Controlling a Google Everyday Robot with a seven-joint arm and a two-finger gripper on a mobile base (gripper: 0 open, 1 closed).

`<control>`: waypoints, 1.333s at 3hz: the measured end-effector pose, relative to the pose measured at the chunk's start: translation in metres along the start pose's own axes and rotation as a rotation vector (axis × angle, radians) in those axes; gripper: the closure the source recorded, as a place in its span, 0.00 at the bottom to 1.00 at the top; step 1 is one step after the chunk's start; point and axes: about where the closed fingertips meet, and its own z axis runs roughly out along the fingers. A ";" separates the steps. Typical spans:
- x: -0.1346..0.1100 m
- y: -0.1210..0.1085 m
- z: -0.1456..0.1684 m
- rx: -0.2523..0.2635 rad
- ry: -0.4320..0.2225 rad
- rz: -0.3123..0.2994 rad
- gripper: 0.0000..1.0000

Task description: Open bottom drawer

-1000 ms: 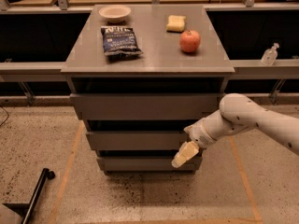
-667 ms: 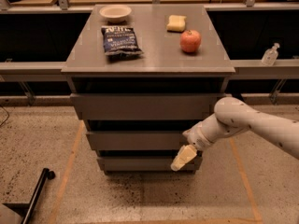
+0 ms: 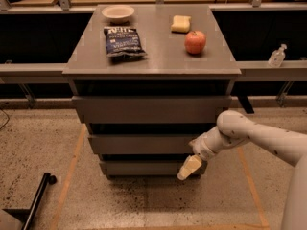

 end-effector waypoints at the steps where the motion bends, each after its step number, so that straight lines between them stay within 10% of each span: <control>1: 0.000 -0.012 0.007 0.015 -0.009 0.036 0.00; 4: 0.016 -0.022 0.034 -0.011 -0.033 0.068 0.00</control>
Offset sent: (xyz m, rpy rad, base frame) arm -0.0001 0.0008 -0.0147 -0.0782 0.0386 -0.0365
